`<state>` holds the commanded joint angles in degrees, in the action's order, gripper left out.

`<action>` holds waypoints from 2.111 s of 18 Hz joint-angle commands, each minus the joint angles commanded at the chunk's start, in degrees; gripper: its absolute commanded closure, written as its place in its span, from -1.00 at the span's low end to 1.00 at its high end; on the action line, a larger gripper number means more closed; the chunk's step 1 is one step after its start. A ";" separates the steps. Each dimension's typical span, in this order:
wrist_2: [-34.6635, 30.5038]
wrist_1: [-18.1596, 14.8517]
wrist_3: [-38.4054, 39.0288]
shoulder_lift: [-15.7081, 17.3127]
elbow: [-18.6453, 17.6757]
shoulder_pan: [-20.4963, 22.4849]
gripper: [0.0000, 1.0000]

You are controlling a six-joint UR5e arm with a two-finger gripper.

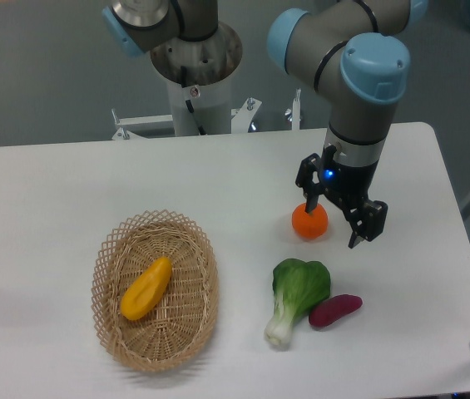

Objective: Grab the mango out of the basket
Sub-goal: 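Move the open gripper from beside the orange over the wicker basket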

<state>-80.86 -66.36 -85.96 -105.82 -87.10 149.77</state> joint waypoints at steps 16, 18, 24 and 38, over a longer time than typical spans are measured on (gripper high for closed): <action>0.00 0.61 17.91 2.55 -2.46 -7.46 -1.00; 0.00 0.62 20.47 2.64 -2.72 -9.13 -1.00; -0.09 3.76 27.58 3.43 -5.79 -13.79 -1.00; -4.38 16.52 48.42 -3.77 -13.18 -27.32 -1.00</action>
<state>-85.24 -49.83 -37.54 -109.59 -100.28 122.44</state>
